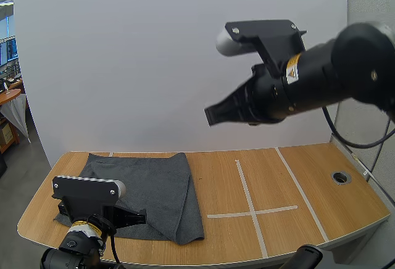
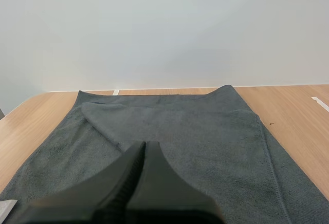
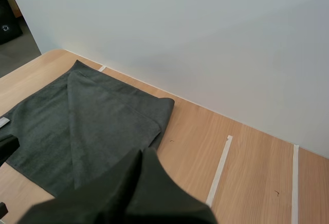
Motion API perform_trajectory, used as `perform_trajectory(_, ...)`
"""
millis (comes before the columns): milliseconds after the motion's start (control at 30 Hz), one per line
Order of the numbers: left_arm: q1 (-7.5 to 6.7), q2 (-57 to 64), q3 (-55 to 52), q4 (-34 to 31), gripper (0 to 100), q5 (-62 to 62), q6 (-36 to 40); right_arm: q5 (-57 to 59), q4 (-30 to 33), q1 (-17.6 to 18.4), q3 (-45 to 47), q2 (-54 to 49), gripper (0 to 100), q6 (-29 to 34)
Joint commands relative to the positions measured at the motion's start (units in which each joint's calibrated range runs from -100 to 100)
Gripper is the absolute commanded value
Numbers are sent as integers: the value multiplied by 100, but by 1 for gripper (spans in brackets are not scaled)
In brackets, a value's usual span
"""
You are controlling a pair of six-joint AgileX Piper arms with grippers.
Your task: Fold the towel
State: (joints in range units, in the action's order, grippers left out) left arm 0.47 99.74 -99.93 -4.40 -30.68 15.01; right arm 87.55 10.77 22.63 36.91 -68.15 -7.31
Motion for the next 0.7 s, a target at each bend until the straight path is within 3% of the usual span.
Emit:
perform_trajectory(0, -30, 26, -7, 86, 0, 129, -2, -102, 68, -22, 20, -100, 0, -50)
perform_trajectory(333, -30, 26, -7, 64, 0, 129, -11, -102, 47, -22, 20, -100, 0, -50)
perform_trajectory(467, -30, 26, -7, -254, 0, 517, -21, -102, 47, -22, 20, -100, 0, -50)
perform_trajectory(667, -30, 26, 1182, -216, 0, -181, 243, -102, 47, -22, 20, -100, 0, -50)
